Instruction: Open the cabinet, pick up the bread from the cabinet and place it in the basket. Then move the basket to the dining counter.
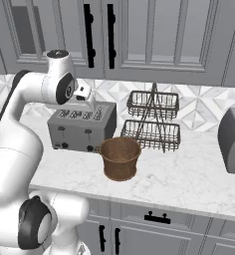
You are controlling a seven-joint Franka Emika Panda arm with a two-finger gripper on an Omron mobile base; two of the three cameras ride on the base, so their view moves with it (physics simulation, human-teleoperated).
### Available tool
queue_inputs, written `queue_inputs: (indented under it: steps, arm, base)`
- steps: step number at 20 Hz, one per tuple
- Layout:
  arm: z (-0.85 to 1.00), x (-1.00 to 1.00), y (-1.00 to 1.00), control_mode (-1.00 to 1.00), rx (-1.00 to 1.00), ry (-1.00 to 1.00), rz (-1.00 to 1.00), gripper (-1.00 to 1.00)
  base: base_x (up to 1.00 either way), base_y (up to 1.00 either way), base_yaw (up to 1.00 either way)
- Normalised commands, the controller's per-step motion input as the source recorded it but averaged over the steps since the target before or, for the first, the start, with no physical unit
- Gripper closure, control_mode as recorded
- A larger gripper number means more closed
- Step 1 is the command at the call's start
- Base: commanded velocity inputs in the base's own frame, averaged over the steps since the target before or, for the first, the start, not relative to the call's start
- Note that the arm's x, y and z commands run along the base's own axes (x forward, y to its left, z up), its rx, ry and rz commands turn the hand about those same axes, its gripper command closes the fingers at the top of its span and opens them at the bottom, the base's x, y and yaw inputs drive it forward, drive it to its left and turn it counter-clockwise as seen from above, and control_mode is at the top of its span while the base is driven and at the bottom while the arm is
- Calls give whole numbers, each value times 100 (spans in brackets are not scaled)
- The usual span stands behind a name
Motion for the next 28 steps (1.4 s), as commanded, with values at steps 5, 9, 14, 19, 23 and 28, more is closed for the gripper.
queue_inputs:
  steps: [5, 9, 14, 19, 23, 28]
  arm:
    - [-1, -49, -10, -100, 0, -2, 0, -100]
    - [15, -39, -6, -100, 2, -21, -4, -100]
    - [80, 1, 0, -100, 4, -40, 0, -100]
    - [85, 1, -17, -100, 0, -38, 1, -100]
    - [87, 7, -56, -100, 0, -3, 0, -100]
    - [58, 32, -18, -100, 0, 0, 2, -100]
  base:
    - [0, 0, 0]
    - [0, 0, 0]
    - [0, 0, 0]
    - [0, 0, 0]
    - [0, 0, 0]
    - [0, 0, 0]
